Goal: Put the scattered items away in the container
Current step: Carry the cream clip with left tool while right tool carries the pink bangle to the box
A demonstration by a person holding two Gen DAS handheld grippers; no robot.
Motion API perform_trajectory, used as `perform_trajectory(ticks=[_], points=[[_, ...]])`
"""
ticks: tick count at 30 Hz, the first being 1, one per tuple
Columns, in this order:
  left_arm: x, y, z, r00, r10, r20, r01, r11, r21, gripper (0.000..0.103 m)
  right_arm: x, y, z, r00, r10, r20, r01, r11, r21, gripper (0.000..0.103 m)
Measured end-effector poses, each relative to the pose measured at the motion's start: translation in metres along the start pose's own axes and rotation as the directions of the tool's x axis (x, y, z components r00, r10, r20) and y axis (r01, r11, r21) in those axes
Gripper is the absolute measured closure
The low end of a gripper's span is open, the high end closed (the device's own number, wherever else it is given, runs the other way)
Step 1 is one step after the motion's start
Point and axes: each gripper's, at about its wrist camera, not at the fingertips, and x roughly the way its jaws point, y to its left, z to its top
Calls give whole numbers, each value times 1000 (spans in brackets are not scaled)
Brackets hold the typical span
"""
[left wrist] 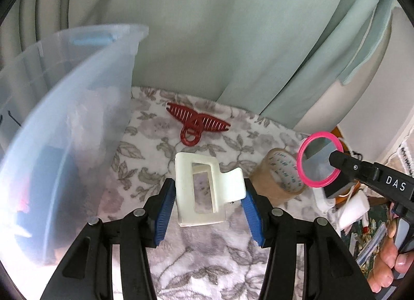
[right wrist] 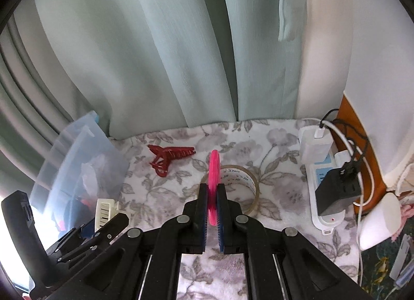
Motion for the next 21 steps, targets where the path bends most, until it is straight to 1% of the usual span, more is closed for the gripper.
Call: perform_trajectory(ticks=[12,21], points=[[-66,-14,11,994,-35,99,32,999,28,50,-62,24,-6,996,46,77,-46,999,3,96],[-119,-7,14,983,-40,178,36,999,24,50,-102,48,-16,989,82,124,-81,997,-11,96]])
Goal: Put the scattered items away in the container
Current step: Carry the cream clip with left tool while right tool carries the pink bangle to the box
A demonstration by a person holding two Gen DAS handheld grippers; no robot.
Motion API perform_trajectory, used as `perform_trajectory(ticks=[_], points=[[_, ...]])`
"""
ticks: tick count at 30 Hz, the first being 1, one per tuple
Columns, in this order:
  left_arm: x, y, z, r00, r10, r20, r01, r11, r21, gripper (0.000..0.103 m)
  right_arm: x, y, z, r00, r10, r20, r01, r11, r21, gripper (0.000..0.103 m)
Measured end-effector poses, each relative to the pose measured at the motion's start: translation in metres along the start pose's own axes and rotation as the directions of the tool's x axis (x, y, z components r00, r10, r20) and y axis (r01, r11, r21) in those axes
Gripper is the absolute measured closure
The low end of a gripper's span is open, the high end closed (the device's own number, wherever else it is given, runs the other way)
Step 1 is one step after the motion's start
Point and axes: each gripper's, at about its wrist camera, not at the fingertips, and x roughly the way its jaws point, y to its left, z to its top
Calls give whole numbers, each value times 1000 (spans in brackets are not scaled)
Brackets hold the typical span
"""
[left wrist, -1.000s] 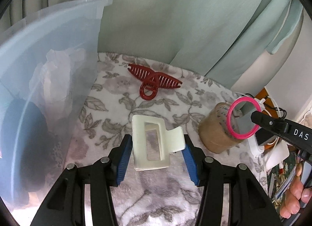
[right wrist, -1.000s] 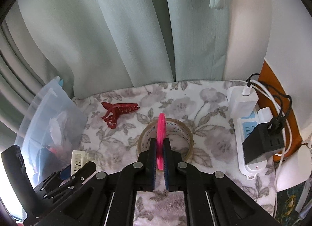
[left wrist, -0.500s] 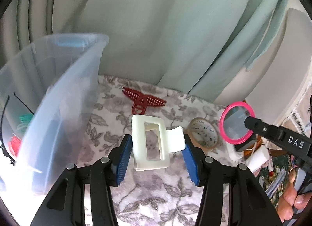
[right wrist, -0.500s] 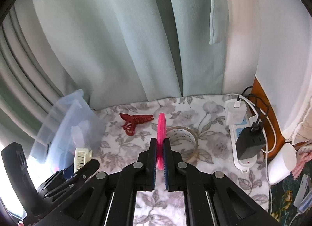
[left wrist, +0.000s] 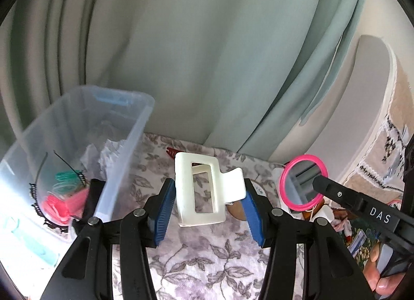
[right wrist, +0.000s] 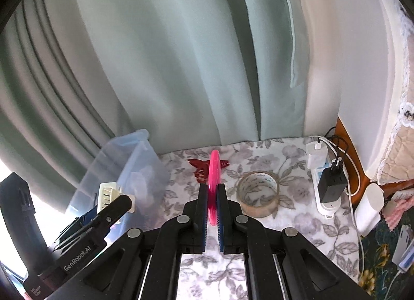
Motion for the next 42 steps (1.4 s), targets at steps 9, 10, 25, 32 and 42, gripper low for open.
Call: perform_trajectory(ticks=[9,10,25,32,42], points=[[-44,14,3,998,-3,66,4,1000,-23,50,-29,37,-1,999,32,38,-31,999,-45,96],[-49,16,4,997,-2,74,4,1000,-27,50,-31,42,-2,998,38,41,-35,998,-51,96],[-101,61,5,987,32,159,-13,993,-118,50,-46,113,-10,994,96,49,-87,983,-160,96],[-116,84,5,983,45,178,-16,987,-160,50,-40,144,-14,992,121,26,-113,972,-208,96],[-120,115,3,980,65,188,-26,980,-200,50,-16,183,-25,988,149,-36,-153,951,-267,96]])
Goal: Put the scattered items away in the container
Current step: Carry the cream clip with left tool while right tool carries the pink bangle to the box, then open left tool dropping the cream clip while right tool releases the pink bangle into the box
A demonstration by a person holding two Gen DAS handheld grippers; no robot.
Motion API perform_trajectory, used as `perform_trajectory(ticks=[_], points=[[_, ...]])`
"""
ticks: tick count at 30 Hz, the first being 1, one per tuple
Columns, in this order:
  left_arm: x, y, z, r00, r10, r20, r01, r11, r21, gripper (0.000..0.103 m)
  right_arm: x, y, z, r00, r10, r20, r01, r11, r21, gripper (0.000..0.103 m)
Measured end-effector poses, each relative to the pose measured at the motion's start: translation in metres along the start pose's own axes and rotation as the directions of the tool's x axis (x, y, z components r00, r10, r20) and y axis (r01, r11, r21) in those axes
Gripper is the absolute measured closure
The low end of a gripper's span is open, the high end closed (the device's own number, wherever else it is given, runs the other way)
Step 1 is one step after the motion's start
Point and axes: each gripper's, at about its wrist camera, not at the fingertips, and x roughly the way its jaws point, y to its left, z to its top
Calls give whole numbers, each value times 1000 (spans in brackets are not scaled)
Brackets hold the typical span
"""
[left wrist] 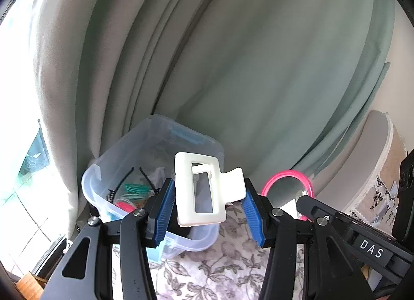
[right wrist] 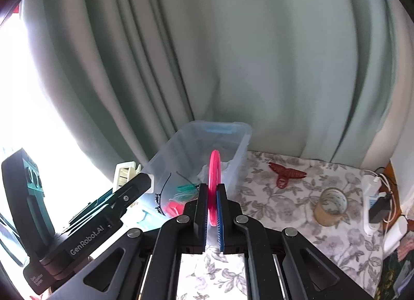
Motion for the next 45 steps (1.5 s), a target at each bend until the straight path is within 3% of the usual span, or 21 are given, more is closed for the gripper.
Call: perform_trajectory(ticks=[19,32,45], points=[[21,38,-4,1000,19,-17,-20,999,-37,50,76,24,0,992,35,-118,-41,998,-52,96],[26,43,-2,1000,19,19,-18,998,-60,50,113,23,-5,984,40,-173,-46,998,-33,96],[43,35,-8,999,38,-37,-40,997,-63,50,137,12,-16,973,36,-229,-37,999,-2,96]])
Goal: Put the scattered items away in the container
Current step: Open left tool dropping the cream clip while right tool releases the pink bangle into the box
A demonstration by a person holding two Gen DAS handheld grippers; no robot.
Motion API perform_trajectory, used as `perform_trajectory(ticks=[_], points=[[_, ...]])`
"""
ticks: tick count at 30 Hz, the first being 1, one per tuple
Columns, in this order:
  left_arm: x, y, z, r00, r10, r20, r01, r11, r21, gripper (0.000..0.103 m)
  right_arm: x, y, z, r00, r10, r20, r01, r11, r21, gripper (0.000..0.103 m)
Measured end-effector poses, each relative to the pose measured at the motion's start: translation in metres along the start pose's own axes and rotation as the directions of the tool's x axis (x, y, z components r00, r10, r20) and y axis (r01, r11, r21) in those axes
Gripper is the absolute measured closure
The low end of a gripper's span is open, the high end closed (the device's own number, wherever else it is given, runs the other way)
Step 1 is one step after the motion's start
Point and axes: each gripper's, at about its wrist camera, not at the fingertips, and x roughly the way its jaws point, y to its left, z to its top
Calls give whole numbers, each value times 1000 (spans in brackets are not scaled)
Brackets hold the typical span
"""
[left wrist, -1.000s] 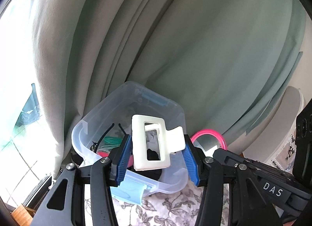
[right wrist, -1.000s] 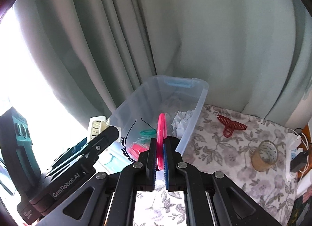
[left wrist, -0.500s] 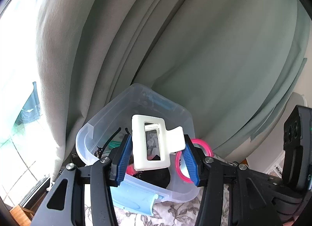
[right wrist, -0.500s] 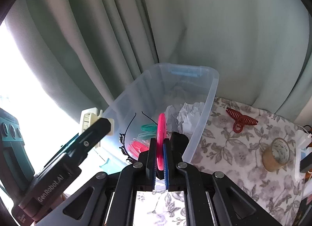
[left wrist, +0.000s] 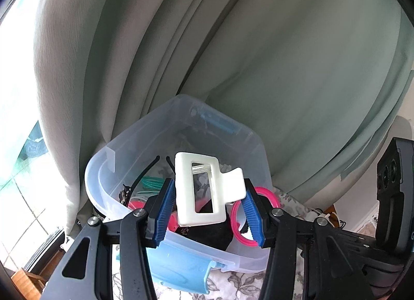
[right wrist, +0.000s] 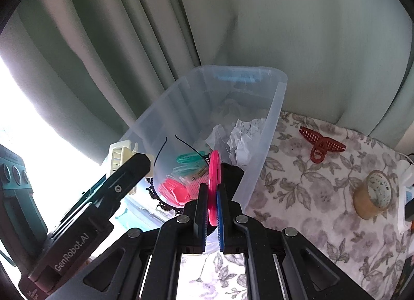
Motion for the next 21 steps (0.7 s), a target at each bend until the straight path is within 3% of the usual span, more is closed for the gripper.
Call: perform_trajectory(ticks=[13,21], points=[[4,39,9,999,31,16,-30,999,-17,50,16,-2,0,999,14,-31,-14,1000,4,96],[11,38,2,999,46,29,-46,999,-7,50,18,-1,1,999,13,-35,-12,1000,10,96]])
